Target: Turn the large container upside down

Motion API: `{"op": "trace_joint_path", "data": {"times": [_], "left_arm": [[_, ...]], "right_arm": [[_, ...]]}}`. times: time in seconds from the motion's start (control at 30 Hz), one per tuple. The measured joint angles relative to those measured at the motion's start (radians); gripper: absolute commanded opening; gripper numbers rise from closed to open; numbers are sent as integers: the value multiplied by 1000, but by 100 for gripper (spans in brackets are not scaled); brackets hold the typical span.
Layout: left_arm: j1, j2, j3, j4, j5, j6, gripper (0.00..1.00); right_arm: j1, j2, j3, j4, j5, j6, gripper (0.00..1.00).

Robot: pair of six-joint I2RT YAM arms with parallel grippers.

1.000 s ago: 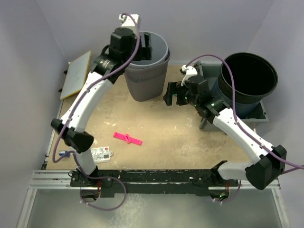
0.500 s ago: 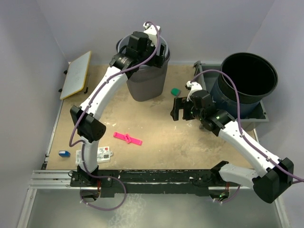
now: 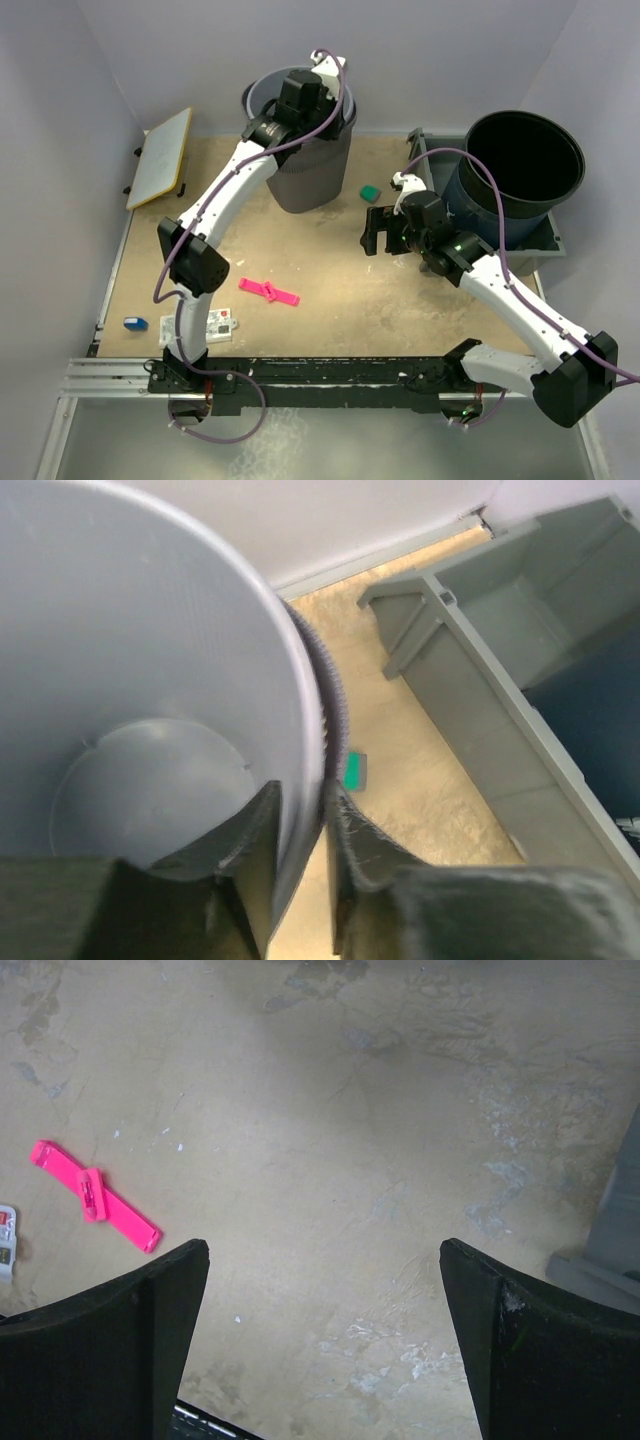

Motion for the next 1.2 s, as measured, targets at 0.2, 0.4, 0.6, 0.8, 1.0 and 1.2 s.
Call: {"op": "trace_joint_path", "data": {"times": [0.2, 0.4, 0.6, 0.8, 1.0, 1.2], "left_arm": [[2, -2, 2, 14, -18, 2, 0], [-9, -47, -38, -17, -37, 1, 0], [-96, -138, -103, -84, -105, 2, 0], [-239, -271, -190, -125, -166, 0, 0], [-275, -365, -241, -130, -184, -6, 0], [-298, -405, -246, -124, -256, -6, 0]], "right_arm": [[0, 0, 0, -1, 0, 3, 100], [0, 0, 0, 2, -1, 8, 100], [0, 16, 0, 12, -5, 12, 100], [0, 31, 0, 13, -1, 18, 100], [0, 5, 0, 13, 17, 26, 100], [0, -72, 0, 6, 51, 29, 100]]}}
